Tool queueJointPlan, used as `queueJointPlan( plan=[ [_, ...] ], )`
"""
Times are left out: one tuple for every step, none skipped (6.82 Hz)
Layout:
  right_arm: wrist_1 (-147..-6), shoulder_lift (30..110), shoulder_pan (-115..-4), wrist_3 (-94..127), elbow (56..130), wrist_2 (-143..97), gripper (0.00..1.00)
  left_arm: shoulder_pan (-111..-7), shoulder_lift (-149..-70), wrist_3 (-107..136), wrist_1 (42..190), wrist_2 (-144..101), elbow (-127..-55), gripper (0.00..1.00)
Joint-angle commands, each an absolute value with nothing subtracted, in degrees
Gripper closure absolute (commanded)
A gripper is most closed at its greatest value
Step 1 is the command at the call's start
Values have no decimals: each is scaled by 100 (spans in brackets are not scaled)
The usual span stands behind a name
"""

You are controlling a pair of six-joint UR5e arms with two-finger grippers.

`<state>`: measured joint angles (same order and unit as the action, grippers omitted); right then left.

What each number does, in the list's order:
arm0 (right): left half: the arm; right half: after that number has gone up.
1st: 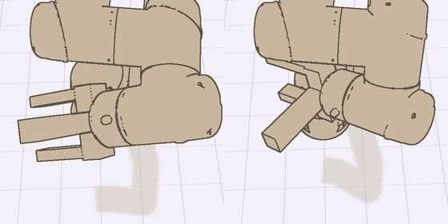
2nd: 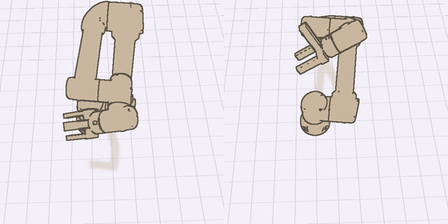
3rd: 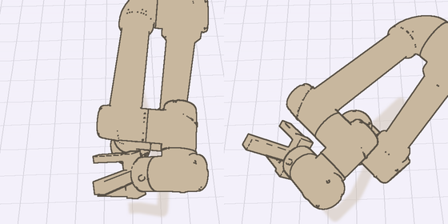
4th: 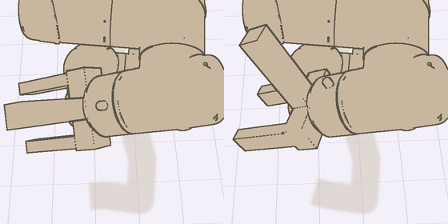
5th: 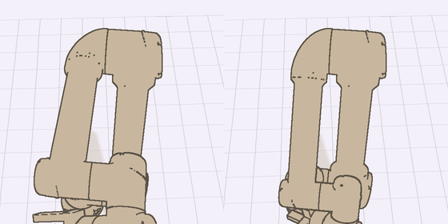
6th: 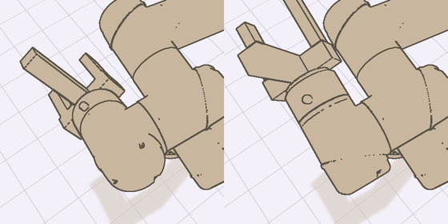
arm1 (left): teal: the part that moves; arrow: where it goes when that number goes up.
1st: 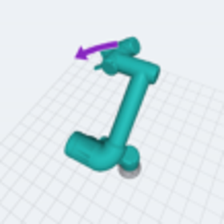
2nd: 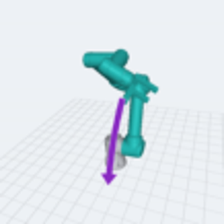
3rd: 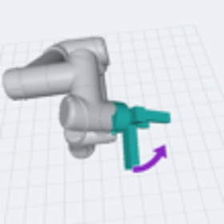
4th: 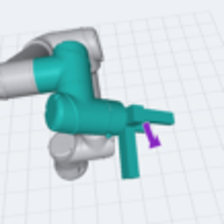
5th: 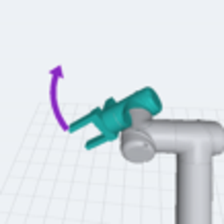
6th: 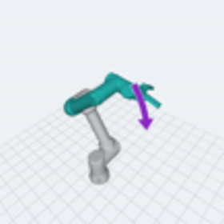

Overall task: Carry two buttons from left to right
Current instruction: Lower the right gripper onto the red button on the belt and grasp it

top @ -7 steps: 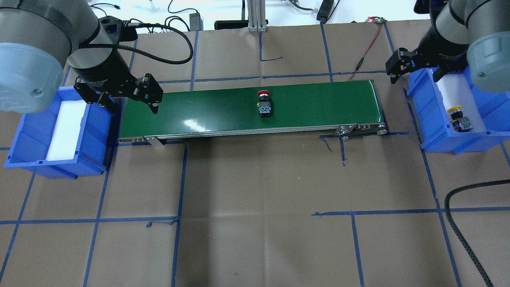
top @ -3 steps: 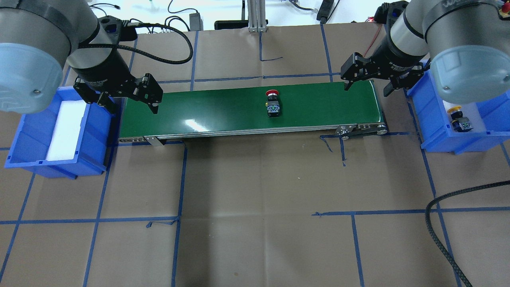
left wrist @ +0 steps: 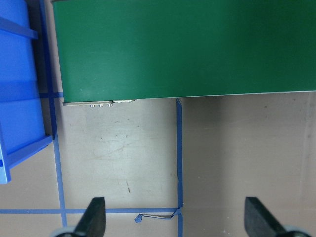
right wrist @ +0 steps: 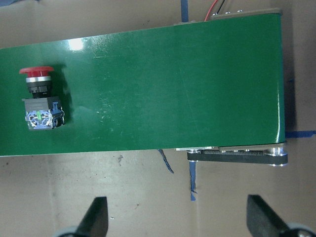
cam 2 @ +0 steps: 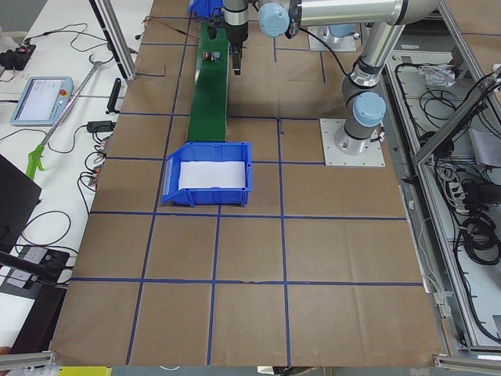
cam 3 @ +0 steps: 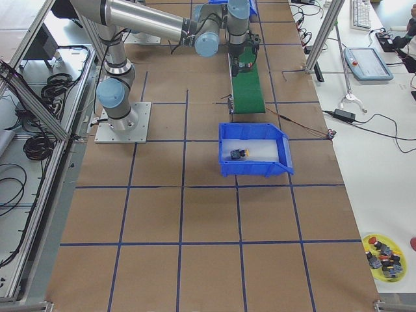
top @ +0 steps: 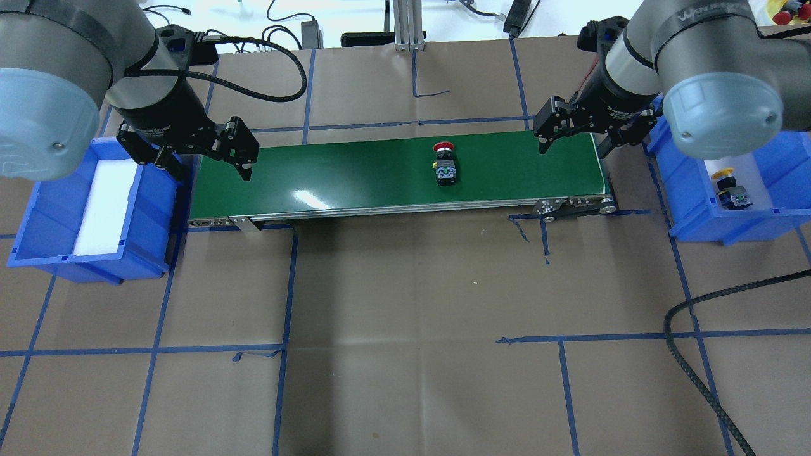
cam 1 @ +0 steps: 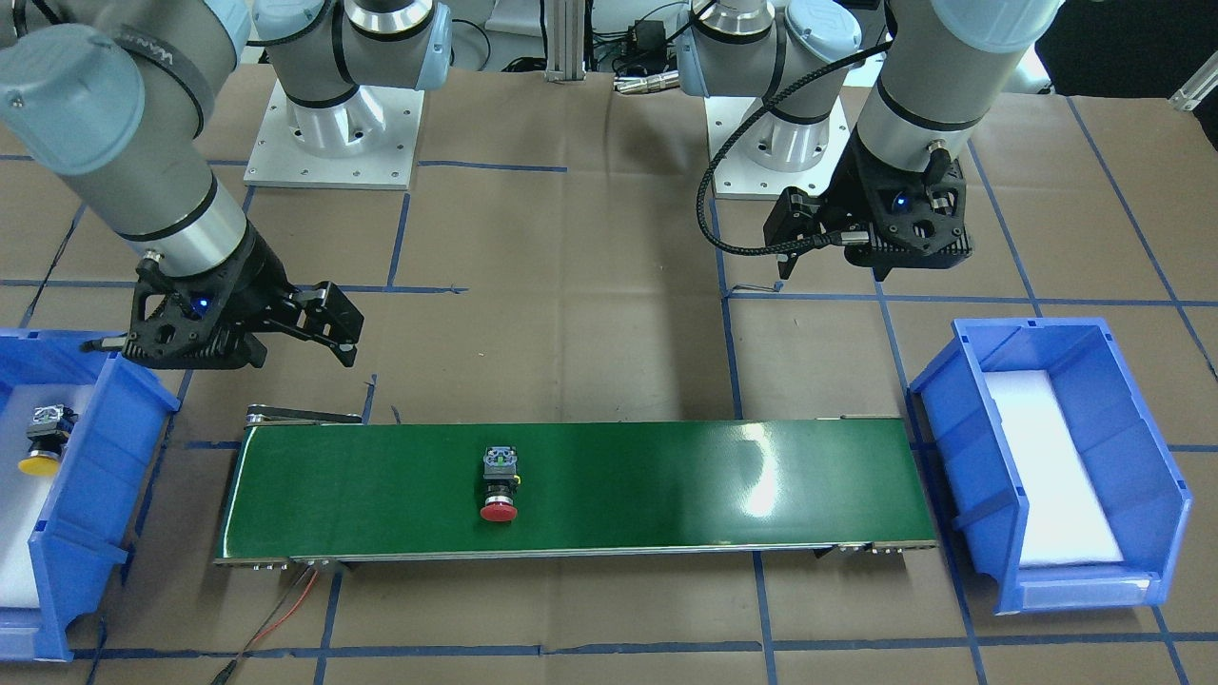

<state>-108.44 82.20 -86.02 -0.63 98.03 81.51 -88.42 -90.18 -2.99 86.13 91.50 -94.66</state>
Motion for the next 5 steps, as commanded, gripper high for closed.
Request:
queueJointPlan(
  plan=[
    [-10968,7912,-8604,-105,9589,8095,0,-8842,-9018,-299,8605,9141,-9466,0],
    [-11543,7667,-8604,-114,9580,8095,0,-8842,-9026,-299,8604,9141,-9466,0],
    [-11836,7612,-8639,-106,9589,8095,0,-8842,-9026,-299,8613,9141,-9466,0],
    [-11856,7516,-8805,-105,9615,8095,0,-8842,-9026,-299,8605,9141,-9466,0],
    [-11848,7271,-8902,-71,9580,8095,0,-8842,-9026,-299,8604,9141,-9466,0]
  ],
)
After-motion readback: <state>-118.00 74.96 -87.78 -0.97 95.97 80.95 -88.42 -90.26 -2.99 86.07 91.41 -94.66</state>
